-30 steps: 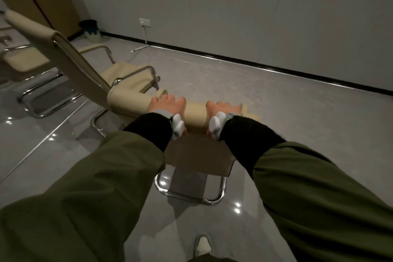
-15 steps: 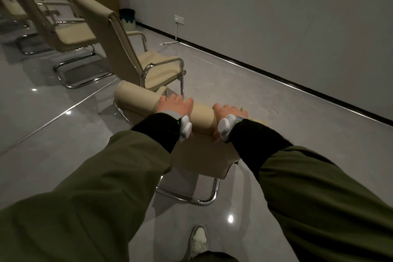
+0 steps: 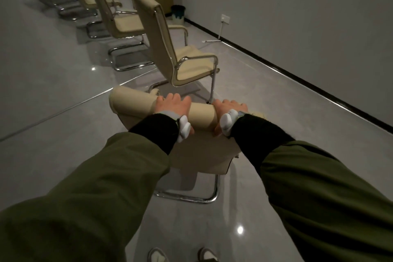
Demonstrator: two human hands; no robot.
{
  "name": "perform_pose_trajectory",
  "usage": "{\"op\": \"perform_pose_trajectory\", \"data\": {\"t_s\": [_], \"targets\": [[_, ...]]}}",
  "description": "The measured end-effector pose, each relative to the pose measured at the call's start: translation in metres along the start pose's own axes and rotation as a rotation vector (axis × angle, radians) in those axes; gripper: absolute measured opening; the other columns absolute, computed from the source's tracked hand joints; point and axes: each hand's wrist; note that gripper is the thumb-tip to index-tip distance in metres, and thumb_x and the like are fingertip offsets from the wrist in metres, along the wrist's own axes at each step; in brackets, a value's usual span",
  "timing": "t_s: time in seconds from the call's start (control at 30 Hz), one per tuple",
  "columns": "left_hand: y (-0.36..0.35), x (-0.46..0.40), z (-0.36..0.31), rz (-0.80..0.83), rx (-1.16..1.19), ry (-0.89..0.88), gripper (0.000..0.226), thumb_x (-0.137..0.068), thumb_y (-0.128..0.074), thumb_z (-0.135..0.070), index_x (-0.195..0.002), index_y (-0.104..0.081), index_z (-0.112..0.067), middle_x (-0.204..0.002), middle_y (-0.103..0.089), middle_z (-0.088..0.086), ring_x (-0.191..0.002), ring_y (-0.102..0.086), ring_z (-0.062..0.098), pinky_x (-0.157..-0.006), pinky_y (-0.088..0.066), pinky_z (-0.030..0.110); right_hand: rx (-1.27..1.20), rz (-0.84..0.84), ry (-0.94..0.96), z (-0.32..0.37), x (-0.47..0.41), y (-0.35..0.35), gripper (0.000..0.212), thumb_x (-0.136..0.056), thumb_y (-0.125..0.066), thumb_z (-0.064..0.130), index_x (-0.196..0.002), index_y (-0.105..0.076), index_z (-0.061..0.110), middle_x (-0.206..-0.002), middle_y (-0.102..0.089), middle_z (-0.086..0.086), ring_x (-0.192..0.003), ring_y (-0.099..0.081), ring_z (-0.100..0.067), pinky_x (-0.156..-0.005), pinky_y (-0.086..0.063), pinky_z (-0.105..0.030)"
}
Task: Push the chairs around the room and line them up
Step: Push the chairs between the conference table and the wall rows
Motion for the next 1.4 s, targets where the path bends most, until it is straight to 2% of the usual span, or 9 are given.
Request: {"op": "perform_pose_trajectory", "data": {"t_s": [0.17,0.27,0.47,0.6,0.83,1.1,1.33,1.4], "targets": [[0.001,0.022,-0.007,0.036,0.029,0.144,0.095,-0.050,-0.083,-0.068,-0.125,-0.042,-0.027,-0.126,-0.049,0.008,-0.121,-0.045,0.032,-0.094,-0.034,0.048,0.036,0.014,0.135,0.000,-0.004,0.000,0.089,-0.054,-0.086,0.053,-0.129,-0.042,0.032,-0.122,-0.055,-0.005,-0.116,-0.054,-0.033,-0.097,-0.041,-0.048],[-0.003,0.038,-0.015,0.019,0.034,0.227,0.093,-0.049,-0.083,-0.069,-0.122,-0.044,-0.027,-0.123,-0.051,0.008,-0.119,-0.046,0.031,-0.090,-0.034,0.045,0.033,-0.003,0.204,-0.002,0.000,-0.002,0.087,-0.054,-0.086,0.051,-0.128,-0.043,0.032,-0.121,-0.054,-0.006,-0.116,-0.053,-0.034,-0.099,-0.039,-0.049],[-0.007,0.071,-0.029,0.043,0.071,0.375,0.087,-0.056,-0.082,-0.066,-0.124,-0.044,-0.027,-0.126,-0.050,0.008,-0.121,-0.045,0.030,-0.094,-0.033,0.044,0.074,-0.030,0.354,-0.001,0.014,-0.007,0.089,-0.053,-0.085,0.049,-0.129,-0.043,0.032,-0.124,-0.054,-0.006,-0.119,-0.051,-0.034,-0.103,-0.038,-0.051],[-0.014,0.092,-0.037,0.032,0.089,0.442,0.084,-0.056,-0.080,-0.068,-0.121,-0.044,-0.027,-0.124,-0.051,0.008,-0.119,-0.045,0.030,-0.089,-0.031,0.043,0.097,-0.026,0.421,0.000,0.026,-0.003,0.088,-0.055,-0.087,0.041,-0.131,-0.043,0.029,-0.126,-0.055,-0.007,-0.121,-0.052,-0.035,-0.100,-0.037,-0.050],[-0.021,0.128,-0.044,0.003,0.095,0.508,0.085,-0.056,-0.078,-0.072,-0.120,-0.045,-0.027,-0.119,-0.053,0.006,-0.116,-0.047,0.030,-0.091,-0.031,0.045,0.137,-0.023,0.507,0.009,0.045,-0.001,0.083,-0.055,-0.085,0.036,-0.128,-0.045,0.028,-0.124,-0.055,-0.008,-0.120,-0.051,-0.034,-0.098,-0.036,-0.047],[-0.031,0.180,-0.054,-0.042,0.100,0.552,0.084,-0.057,-0.077,-0.073,-0.119,-0.044,-0.026,-0.117,-0.054,0.005,-0.113,-0.050,0.028,-0.089,-0.032,0.043,0.163,-0.044,0.567,0.019,0.081,-0.014,0.079,-0.059,-0.085,0.039,-0.127,-0.046,0.029,-0.123,-0.056,-0.008,-0.118,-0.051,-0.034,-0.100,-0.037,-0.048],[-0.035,0.226,-0.080,-0.040,0.113,0.596,0.082,-0.058,-0.078,-0.068,-0.119,-0.044,-0.026,-0.118,-0.053,0.005,-0.113,-0.049,0.028,-0.085,-0.030,0.042,0.182,-0.075,0.594,0.015,0.122,-0.033,0.086,-0.057,-0.087,0.044,-0.130,-0.043,0.032,-0.126,-0.055,-0.006,-0.121,-0.051,-0.034,-0.104,-0.035,-0.050],[-0.037,0.241,-0.091,-0.044,0.116,0.620,0.083,-0.058,-0.079,-0.068,-0.120,-0.045,-0.026,-0.120,-0.053,0.005,-0.114,-0.049,0.029,-0.088,-0.032,0.042,0.181,-0.084,0.614,0.012,0.134,-0.039,0.088,-0.055,-0.088,0.046,-0.129,-0.043,0.032,-0.124,-0.055,-0.006,-0.120,-0.051,-0.034,-0.104,-0.034,-0.052]]}}
Point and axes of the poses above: each hand's wrist, its own x-axis away from the middle knuckle, its own y-axis out of the back of the hand, z = x × y
